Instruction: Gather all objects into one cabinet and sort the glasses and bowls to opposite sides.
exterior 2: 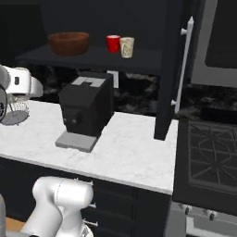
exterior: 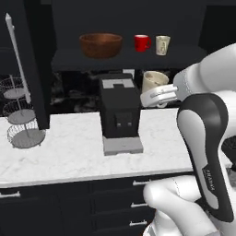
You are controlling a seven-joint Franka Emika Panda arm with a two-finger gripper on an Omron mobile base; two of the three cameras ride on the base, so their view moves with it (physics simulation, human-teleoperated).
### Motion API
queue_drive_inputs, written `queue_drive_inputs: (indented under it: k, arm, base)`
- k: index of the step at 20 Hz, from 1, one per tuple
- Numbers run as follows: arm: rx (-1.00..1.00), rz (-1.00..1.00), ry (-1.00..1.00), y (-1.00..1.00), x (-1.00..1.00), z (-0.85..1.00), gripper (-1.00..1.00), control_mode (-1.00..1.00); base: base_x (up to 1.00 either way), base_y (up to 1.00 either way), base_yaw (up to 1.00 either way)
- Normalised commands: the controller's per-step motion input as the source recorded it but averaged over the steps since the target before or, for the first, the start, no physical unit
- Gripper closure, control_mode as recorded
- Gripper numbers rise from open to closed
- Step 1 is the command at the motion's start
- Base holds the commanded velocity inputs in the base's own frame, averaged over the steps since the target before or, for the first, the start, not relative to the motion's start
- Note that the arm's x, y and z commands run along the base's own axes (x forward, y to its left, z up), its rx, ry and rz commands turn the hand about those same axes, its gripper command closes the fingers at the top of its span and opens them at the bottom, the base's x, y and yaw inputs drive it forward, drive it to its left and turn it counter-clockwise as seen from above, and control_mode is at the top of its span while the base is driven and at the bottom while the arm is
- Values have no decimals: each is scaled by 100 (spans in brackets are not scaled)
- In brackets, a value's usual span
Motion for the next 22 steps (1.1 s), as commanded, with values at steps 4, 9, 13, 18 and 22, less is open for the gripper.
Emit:
queue_drive_inputs:
  k: [4,9,13,18,22]
  arm:
    - [0,0,0,0,0,0,100,100]
    - [0,0,0,0,0,0,100,100]
    - [0,0,0,0,0,0,100,100]
    - [0,0,0,0,0,0,100,100]
    - [0,0,0,0,0,0,100,100]
  base:
    - [26,-41,-58]
    - [48,23,-52]
    - [96,80,-30]
    - [63,39,-6]
    - [63,8,-3]
